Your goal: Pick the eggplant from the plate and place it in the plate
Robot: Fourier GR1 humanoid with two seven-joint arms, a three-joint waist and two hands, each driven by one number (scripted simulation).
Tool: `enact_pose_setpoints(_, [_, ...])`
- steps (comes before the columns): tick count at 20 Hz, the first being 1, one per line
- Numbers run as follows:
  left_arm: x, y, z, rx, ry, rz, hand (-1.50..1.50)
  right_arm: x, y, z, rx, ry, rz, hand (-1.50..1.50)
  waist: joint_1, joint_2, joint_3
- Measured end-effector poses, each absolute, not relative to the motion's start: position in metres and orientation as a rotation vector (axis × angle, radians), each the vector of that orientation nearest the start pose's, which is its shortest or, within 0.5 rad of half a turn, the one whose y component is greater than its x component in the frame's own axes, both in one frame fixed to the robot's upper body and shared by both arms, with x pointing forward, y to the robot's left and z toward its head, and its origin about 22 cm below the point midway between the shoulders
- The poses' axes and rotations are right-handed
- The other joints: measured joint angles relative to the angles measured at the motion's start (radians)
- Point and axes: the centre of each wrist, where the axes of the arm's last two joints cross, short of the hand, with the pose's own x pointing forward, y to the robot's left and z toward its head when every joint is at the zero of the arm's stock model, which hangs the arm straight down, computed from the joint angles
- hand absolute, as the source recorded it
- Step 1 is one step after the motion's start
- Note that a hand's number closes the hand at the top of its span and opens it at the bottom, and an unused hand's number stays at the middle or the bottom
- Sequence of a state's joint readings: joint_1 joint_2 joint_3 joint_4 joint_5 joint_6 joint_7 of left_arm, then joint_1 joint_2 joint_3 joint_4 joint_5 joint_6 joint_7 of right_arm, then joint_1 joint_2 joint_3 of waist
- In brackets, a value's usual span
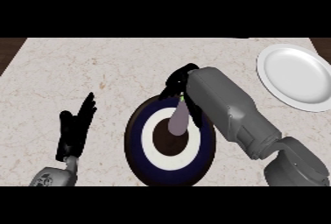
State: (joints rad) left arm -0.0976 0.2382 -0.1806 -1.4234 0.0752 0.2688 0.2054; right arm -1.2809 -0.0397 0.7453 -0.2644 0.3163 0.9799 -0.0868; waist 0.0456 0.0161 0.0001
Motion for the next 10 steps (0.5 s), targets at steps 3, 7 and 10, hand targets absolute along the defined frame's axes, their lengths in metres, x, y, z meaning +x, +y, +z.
enact_pose_setpoints(3, [0.259, 0.239, -0.009, 0.217, -1.304, -0.062, 0.0, 0.436, -0.054, 0.088, 0.139, -0.515, 1.936, -1.5, -0.002, -0.001, 0.0])
enact_pose_setpoints(7, [0.259, 0.24, -0.009, 0.221, -1.303, -0.065, 0.0, 0.43, -0.051, 0.074, 0.145, -0.498, 1.942, -1.5, -0.005, -0.002, 0.0])
enact_pose_setpoints(10, [0.261, 0.245, -0.007, 0.224, -1.307, -0.065, 0.0, 0.43, -0.055, 0.068, 0.143, -0.493, 1.945, 1.5, -0.001, -0.002, 0.0])
